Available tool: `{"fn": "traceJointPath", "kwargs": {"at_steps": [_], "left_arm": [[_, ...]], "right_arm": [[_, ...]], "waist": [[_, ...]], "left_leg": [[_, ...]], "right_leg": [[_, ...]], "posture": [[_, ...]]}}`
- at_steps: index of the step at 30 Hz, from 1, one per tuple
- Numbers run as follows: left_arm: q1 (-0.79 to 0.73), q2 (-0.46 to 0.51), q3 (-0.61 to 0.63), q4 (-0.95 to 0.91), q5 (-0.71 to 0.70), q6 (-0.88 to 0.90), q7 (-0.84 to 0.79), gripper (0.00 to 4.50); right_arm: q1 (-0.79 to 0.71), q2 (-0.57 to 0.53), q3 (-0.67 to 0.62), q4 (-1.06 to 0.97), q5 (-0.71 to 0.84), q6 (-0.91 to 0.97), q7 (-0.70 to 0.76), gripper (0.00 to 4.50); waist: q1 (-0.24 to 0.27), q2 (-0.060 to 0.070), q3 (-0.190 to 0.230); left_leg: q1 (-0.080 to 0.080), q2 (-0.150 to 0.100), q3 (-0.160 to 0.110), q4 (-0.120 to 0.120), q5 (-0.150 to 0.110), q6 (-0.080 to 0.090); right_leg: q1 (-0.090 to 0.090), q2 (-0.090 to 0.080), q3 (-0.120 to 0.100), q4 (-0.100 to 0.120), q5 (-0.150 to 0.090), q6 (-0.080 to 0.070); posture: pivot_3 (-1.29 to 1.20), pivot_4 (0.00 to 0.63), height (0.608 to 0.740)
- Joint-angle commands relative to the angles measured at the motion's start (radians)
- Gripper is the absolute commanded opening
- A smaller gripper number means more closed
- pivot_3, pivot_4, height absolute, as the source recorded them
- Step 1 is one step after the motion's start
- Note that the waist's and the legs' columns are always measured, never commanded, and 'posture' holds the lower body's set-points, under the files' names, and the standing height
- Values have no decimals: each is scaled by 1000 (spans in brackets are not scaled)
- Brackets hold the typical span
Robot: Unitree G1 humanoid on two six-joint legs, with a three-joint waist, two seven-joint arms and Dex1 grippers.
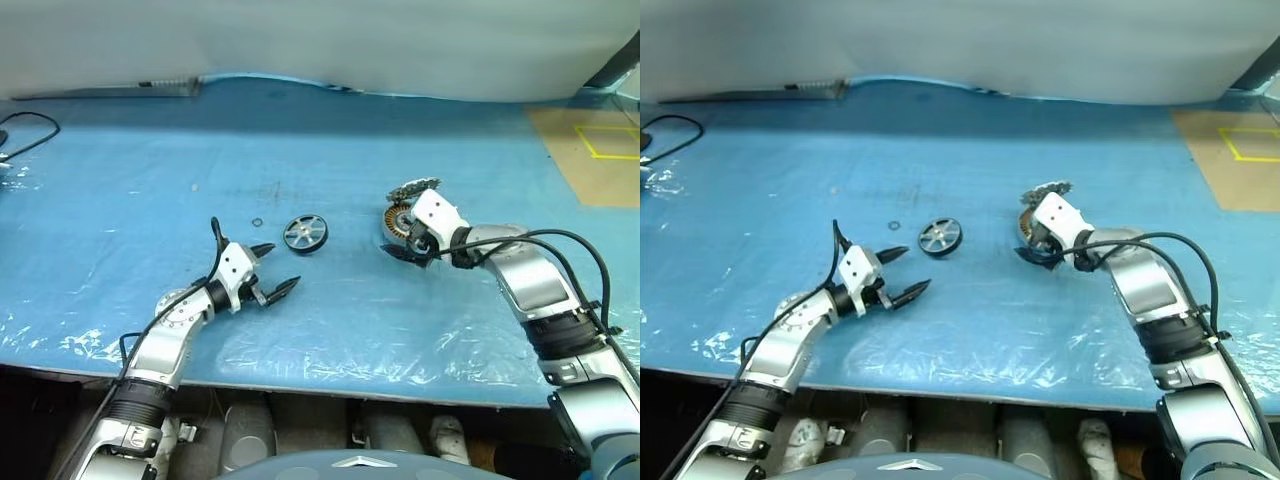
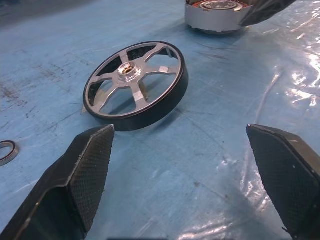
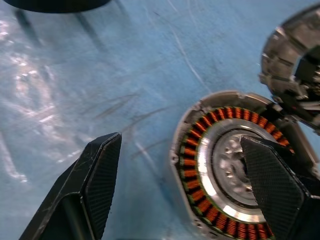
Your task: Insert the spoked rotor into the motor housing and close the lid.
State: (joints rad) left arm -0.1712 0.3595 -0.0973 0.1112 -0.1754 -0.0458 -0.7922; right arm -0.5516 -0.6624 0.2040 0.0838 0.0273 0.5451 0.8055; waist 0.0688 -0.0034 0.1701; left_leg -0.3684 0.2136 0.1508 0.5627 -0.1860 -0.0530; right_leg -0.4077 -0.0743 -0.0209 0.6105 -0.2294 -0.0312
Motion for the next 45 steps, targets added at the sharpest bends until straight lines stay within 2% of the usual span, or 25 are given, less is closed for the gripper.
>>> {"fn": "traceJointPath", "kwargs": {"at_steps": [1,10,16,19,22,24,29,33,45], "left_arm": [[20,0,-1,-52,-6,-14,7,4500],[31,-4,1,-66,-8,-5,27,4500],[33,-6,-4,-67,-8,-5,25,4500],[35,-5,-9,-67,-8,-7,19,4500],[52,2,-13,-75,-17,-16,-2,4500],[67,10,-17,-88,-23,-5,-18,4500],[76,17,-12,-92,-28,3,-27,4500],[71,19,-12,-88,-30,7,-30,4500],[70,19,-16,-86,-32,12,-34,4500]], "right_arm": [[-47,-14,2,39,-25,-34,16,3997],[-17,-36,43,59,-51,-44,105,3997],[-29,-8,84,81,-94,21,94,3997],[-31,10,99,73,-102,45,94,3413],[-17,29,96,1,-72,104,120,2366],[-1,39,93,-67,-50,141,133,1866],[66,89,118,-271,-23,279,103,1864],[85,141,146,-357,-22,381,55,1864],[26,270,153,-336,-13,523,-99,1864]], "waist": [[0,0,0],[1,0,0],[1,0,0],[0,0,0],[1,0,0],[-2,-1,-1],[-1,-1,-1],[-1,-1,-1],[-5,-1,-1]], "left_leg": [[0,0,0,0,0,0],[0,0,0,2,0,0],[1,1,0,3,0,0],[2,1,0,5,-1,-1],[3,1,0,5,-1,-2],[3,1,0,5,-1,-2],[4,3,0,4,-1,-2],[5,2,0,4,-2,-2],[10,1,2,3,-2,-3]], "right_leg": [[0,0,0,0,0,0],[0,0,0,2,0,0],[1,0,0,4,0,0],[1,0,1,5,0,0],[1,0,1,6,0,0],[1,0,1,6,0,-1],[1,1,1,7,0,-1],[1,1,2,7,0,-1],[3,1,5,9,-1,-1]], "posture": [[0,150,740],[0,150,740],[0,150,740],[0,150,740],[0,150,740],[0,150,740],[0,150,740],[0,150,740],[0,150,740]]}}
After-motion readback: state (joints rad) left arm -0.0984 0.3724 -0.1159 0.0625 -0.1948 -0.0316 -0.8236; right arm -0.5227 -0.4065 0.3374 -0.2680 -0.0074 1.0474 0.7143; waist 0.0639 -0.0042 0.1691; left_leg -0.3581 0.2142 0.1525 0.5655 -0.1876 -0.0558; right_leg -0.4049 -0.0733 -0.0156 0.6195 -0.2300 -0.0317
